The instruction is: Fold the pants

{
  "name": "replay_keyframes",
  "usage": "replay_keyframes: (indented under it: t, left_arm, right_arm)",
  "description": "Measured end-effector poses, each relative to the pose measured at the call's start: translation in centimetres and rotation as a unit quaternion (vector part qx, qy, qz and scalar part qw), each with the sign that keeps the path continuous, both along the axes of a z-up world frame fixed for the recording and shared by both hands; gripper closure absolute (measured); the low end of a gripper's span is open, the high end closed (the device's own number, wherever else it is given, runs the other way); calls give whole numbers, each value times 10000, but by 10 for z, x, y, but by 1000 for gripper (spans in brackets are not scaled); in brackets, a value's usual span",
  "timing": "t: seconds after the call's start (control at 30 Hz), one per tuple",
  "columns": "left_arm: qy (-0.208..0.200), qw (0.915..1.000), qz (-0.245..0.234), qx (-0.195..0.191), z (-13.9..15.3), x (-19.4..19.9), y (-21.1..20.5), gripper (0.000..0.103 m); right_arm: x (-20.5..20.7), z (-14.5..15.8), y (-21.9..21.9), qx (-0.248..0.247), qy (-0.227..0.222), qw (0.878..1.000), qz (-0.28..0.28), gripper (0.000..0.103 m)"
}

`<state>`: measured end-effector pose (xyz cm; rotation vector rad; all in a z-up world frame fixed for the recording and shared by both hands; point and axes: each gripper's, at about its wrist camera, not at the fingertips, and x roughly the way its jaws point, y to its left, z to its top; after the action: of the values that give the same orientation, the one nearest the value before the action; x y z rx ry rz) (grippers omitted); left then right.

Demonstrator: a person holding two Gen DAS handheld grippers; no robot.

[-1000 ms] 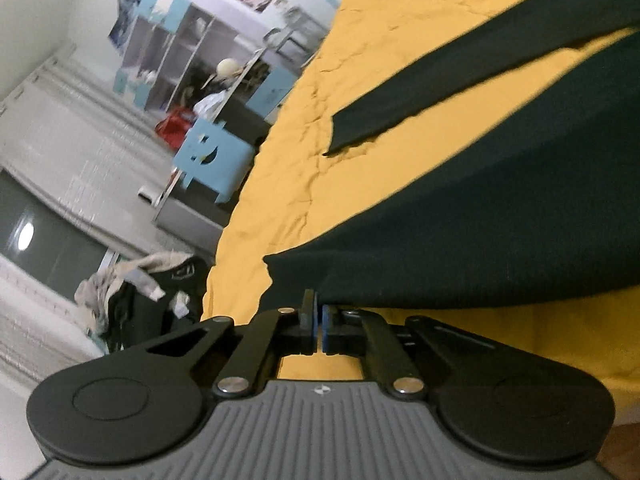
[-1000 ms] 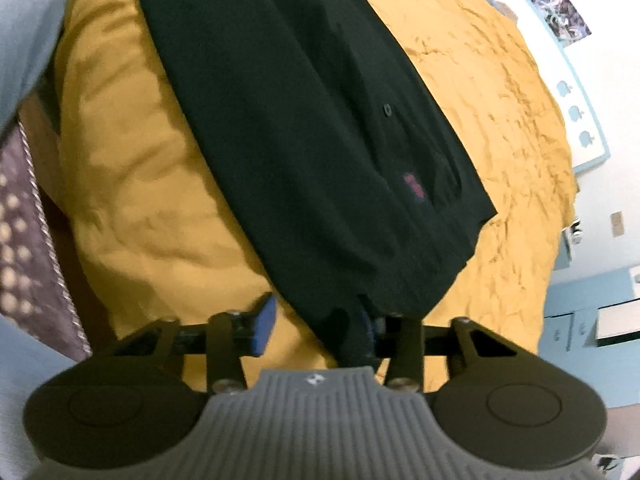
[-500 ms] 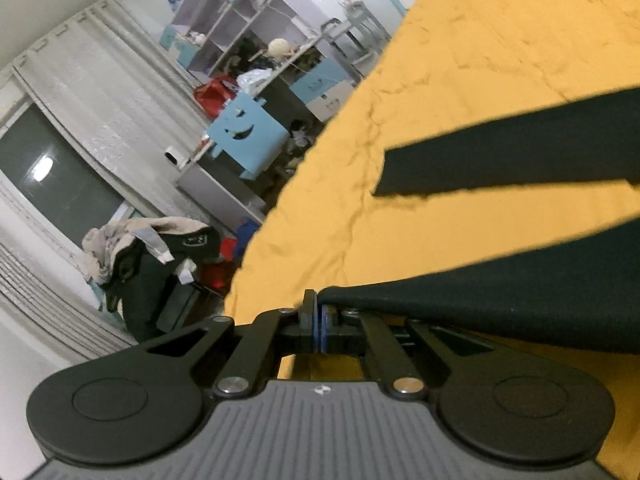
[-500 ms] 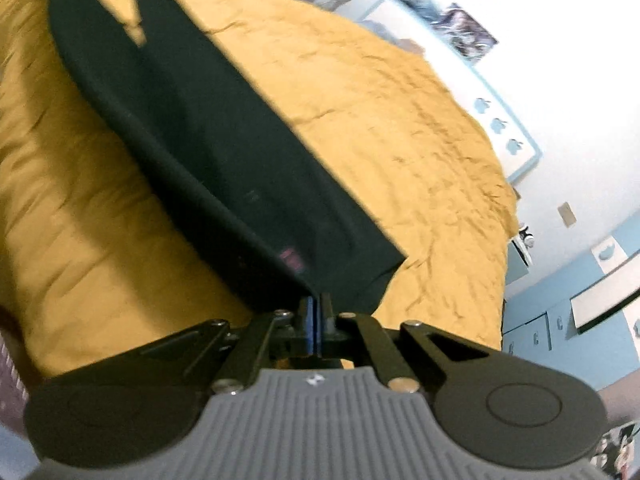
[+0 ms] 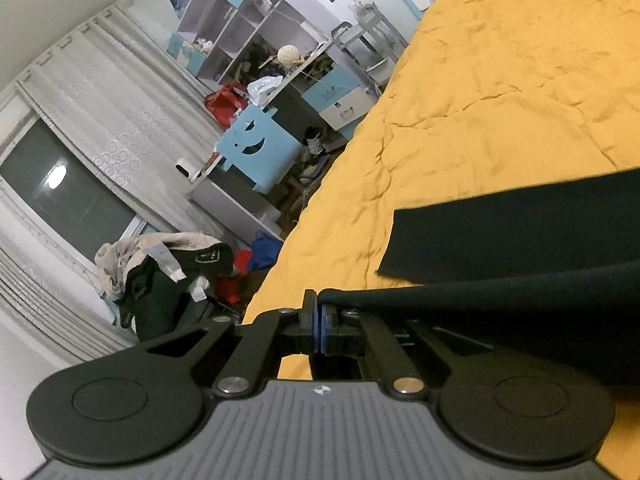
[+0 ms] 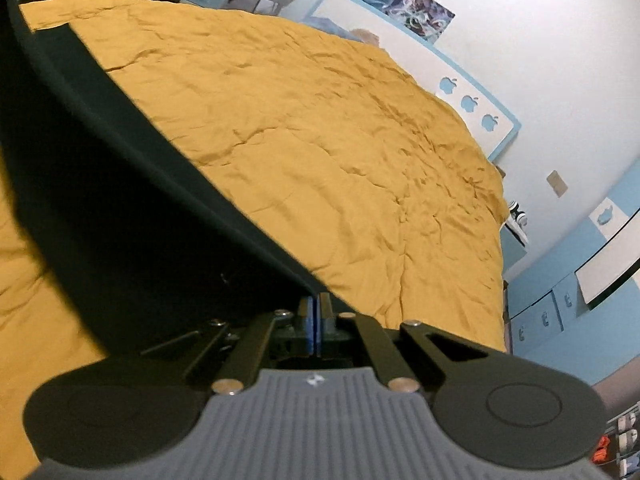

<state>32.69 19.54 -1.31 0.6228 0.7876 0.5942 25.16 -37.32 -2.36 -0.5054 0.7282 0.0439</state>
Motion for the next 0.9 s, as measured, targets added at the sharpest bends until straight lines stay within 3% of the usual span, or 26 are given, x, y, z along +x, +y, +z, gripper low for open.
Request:
replay_keyframes:
  t: [0.2,0.4,0.57,0.9]
  left_arm:
    - [224,9997,-10,118,-15,55,-6,102]
    - [612,9975,-95,340,-49,99,-16,102]
    - [858,9941,-224,621,-78,128,-25,102]
    - [1108,9907,-347,713,-111,159,-36,102]
  right_arm:
    - [77,-21,-16,121,391,9991,-107,103]
    - [130,-59,-23,206,928,9952,-221,103]
    - [155,-79,-29,294,1267,9911,-265,103]
    - [179,-102,-46,893,1742,9796,-462,103]
